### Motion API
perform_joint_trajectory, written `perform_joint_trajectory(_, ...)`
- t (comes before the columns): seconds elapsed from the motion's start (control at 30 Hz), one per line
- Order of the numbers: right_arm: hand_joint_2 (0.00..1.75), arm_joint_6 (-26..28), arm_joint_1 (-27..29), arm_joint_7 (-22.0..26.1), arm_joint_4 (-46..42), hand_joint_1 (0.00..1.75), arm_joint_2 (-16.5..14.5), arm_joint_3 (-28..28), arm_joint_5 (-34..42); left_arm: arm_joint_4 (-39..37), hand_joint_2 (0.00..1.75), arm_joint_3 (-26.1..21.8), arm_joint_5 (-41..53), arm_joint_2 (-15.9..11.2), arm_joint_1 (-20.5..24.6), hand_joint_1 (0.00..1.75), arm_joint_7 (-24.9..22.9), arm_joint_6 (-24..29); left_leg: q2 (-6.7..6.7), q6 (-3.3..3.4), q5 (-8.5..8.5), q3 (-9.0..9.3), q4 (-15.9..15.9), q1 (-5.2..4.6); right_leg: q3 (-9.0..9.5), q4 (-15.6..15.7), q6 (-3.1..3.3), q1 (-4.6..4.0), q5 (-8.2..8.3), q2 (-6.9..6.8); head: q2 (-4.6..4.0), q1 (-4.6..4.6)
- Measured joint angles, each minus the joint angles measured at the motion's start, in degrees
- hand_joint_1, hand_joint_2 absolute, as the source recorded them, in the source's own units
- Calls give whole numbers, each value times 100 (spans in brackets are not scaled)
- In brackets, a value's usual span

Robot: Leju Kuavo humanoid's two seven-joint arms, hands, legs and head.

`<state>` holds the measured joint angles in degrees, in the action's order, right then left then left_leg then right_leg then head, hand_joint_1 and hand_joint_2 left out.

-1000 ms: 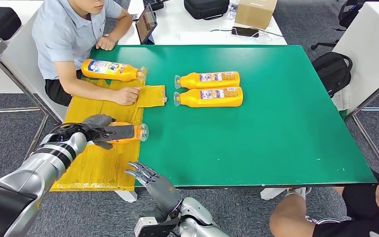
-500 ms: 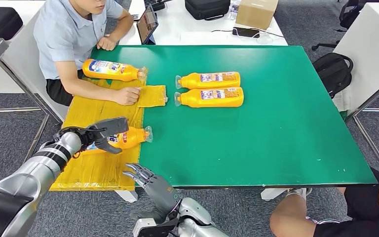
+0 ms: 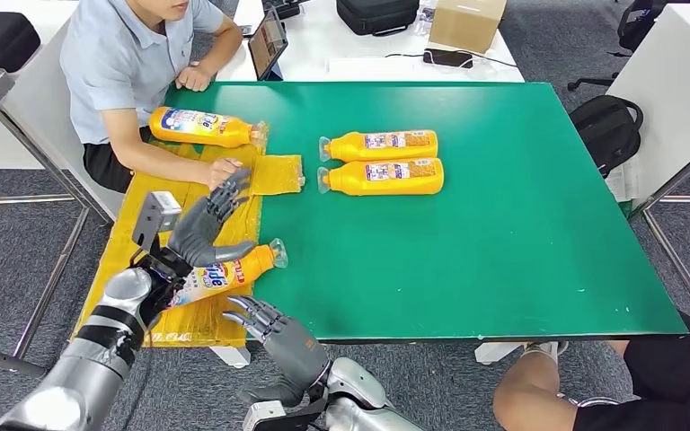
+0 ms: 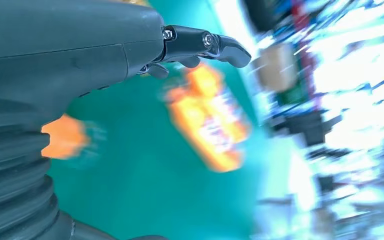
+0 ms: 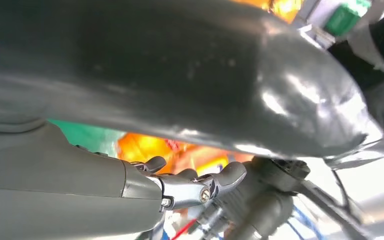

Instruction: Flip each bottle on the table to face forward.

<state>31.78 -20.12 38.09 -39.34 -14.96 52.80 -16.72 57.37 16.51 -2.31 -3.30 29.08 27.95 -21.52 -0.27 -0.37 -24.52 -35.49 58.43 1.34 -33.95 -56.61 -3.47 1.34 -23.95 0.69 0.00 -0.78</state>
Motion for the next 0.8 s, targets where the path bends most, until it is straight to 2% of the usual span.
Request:
perform_joint_trajectory(0.13, 0, 144, 128, 1, -441, 0, 123, -62, 3, 1077, 175, -423, -568, 352, -498, 0, 38, 565, 1, 0, -1, 0, 0, 0, -3, 0, 0, -1, 0, 1, 0, 2)
perform_joint_trajectory(0.27, 0, 152, 283, 1, -837, 0, 258, -230, -375, 2010, 175, -721, -627, 649, -1012, 0, 68, 1095, 0, 0, -2, -2, 0, 3, -5, 0, 0, -3, -2, 0, 0, 2)
perform_joint_trajectory(0.4, 0, 3, 451, 0, -1180, 0, 373, -521, -827, 2509, 175, -818, -460, 795, -1337, 0, 120, 1405, 0, 0, -2, -3, 0, 2, -5, 1, 1, -2, -2, 0, 0, 1)
perform_joint_trajectory(0.53, 0, -79, 610, -6, -1494, 0, 455, -823, -1270, 2770, 175, -858, -380, 852, -1509, 0, 163, 1469, -2, 0, -2, -3, 0, 2, -2, 2, 0, -1, -1, -1, 0, 1)
perform_joint_trajectory(0.67, 175, 103, 841, -193, -1949, 0, 569, -1235, -2232, 3023, 175, -906, -290, 889, -1702, 0, 217, 1481, -1, 0, -2, -3, 0, 1, -2, 2, 0, -1, -1, -1, 0, 2)
perform_joint_trajectory(0.8, 175, 574, 1102, -1250, -2510, 0, 832, -1728, -3832, 3431, 175, -972, -77, 917, -2095, 0, 366, 1570, -1, 1, -3, -4, 0, 0, -3, 3, 0, 0, -2, -1, 0, 3)
